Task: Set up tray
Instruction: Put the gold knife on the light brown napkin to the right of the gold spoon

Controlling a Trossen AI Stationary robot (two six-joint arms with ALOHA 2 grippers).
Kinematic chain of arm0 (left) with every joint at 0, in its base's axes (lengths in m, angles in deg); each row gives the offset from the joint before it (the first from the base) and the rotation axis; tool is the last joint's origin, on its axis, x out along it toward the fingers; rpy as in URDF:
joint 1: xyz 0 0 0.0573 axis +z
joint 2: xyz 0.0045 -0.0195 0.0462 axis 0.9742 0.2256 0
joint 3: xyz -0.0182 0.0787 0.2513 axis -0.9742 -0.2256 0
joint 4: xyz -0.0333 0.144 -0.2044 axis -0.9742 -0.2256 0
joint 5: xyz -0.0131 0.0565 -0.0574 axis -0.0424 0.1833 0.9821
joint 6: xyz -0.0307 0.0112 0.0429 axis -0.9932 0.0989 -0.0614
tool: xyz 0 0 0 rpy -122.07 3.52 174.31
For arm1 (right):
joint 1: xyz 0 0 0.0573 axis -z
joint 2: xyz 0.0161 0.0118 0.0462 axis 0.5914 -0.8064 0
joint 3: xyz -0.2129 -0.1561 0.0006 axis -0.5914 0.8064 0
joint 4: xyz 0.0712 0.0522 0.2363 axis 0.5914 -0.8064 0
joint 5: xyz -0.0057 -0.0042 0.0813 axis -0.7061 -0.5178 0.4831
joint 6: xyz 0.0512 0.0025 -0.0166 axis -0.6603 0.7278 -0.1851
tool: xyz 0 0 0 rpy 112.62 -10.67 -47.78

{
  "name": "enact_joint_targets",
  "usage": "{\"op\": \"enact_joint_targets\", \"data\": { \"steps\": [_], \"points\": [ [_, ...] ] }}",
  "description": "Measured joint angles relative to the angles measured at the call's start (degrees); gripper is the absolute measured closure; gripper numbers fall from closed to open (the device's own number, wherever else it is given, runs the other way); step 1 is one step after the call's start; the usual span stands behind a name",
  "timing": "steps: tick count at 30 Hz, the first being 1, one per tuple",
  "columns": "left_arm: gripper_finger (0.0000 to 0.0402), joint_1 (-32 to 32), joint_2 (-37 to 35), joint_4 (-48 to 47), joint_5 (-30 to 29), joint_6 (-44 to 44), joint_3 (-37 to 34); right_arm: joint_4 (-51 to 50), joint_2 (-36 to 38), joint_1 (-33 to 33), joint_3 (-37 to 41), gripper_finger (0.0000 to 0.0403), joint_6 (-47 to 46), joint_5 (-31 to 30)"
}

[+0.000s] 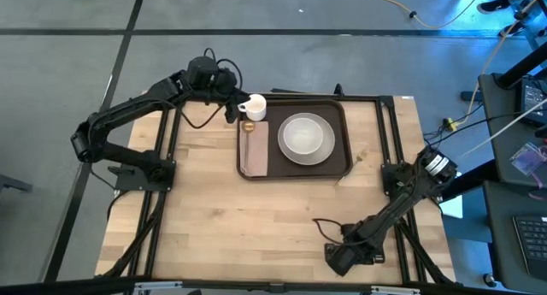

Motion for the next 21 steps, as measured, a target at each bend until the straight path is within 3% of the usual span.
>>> {"op": "enact_joint_targets", "data": {
  "steps": [21],
  "points": [
    [0.0355, -1.4, 0.0, 0.1, 0.0, -2.1, 0.0, 2.1, -6.1, -2.3, 1.1, 0.0151, 1.8, -3.4]
  ]
}}
